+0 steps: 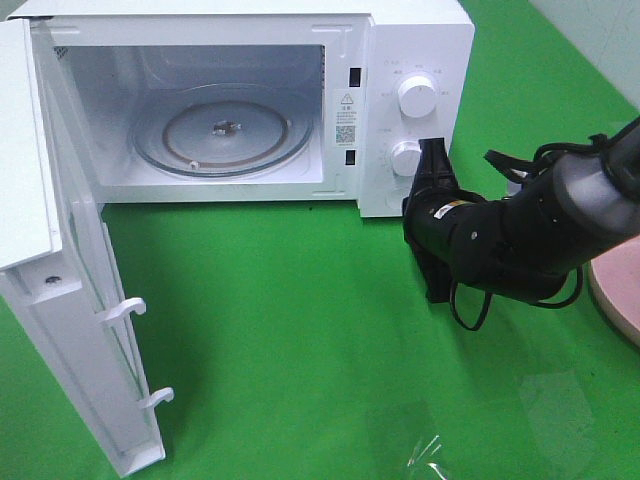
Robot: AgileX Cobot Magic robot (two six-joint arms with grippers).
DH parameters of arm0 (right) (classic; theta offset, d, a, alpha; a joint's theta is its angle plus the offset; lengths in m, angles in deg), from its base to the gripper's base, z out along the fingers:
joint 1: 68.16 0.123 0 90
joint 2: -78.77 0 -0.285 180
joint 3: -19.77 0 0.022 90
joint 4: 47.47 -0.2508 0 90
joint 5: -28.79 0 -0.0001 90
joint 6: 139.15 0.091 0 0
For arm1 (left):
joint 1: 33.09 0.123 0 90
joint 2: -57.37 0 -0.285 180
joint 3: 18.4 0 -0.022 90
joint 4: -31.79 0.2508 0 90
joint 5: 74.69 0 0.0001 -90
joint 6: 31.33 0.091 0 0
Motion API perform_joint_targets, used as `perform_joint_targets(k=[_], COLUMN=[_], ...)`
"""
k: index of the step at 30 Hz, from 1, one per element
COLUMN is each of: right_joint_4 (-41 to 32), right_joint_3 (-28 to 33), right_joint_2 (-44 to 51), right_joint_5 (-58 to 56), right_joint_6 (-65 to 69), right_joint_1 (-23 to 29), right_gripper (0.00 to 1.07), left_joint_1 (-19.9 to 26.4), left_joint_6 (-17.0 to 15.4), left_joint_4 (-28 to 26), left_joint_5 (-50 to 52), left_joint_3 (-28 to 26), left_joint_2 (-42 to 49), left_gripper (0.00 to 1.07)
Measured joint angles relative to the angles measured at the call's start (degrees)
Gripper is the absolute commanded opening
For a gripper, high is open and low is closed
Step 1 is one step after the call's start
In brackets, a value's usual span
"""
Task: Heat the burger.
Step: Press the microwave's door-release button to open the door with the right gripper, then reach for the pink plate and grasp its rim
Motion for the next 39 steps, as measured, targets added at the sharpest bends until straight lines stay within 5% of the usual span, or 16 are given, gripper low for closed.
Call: perform_joint_targets(k=[11,39], right_joint_4=[9.5,30.4], right_joint_3=[4.5,4.8], right_joint_2=[6.5,25.3], right_joint_5=[-7.6,-41.3], right_joint_6=[-4.8,-29.3], right_joint_1=[0.0,0.0], right_gripper=[0.05,0.09], left_joint_1=[0.0,0.0], left_joint_6=[0.0,0.0], left_joint_4=[0.0,0.0], left_joint_5=[0.0,0.0], left_joint_3=[0.0,0.0], left_joint_2=[0.0,0.0], left_gripper=[1.00,1.00])
